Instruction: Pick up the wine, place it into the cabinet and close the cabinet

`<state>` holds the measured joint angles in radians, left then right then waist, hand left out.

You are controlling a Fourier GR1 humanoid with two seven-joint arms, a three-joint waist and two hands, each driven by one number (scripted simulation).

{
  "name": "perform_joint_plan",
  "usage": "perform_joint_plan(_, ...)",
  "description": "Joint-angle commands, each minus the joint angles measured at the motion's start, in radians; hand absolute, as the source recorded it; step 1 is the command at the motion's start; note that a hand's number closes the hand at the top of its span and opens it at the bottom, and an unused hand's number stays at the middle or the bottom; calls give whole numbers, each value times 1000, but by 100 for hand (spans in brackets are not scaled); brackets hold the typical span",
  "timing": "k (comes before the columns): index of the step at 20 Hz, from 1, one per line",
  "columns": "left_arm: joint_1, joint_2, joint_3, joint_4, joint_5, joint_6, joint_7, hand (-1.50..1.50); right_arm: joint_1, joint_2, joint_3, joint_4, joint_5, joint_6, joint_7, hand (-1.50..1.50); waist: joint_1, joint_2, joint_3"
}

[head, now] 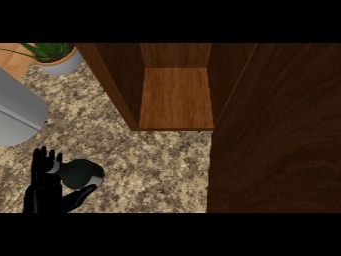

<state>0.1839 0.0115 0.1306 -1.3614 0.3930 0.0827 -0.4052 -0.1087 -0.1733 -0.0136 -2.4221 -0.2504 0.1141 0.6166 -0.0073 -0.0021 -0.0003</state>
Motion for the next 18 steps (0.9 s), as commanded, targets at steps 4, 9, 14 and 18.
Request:
perform_joint_plan(4, -70, -11, 7, 50, 27, 23, -22, -150, 66, 9, -36, -149, -108, 14, 22, -150, 1, 0, 0)
perform_joint_plan(9, -64, -9, 10, 134, 59, -98, -106, 150, 98, 25, -34, -102, -82, 54, -53, -150, 2, 1, 1)
perform_joint_plan(14, -88, 15, -22, 145, 37, -156, -108, 150, -1, 35, 22, -135, -55, -31, 82, -150, 3, 0, 0)
perform_joint_plan(18, -96, 0, -47, 190, -37, -114, -165, 150, 4, -1, -81, -130, -126, -1, 64, -150, 0, 0, 0)
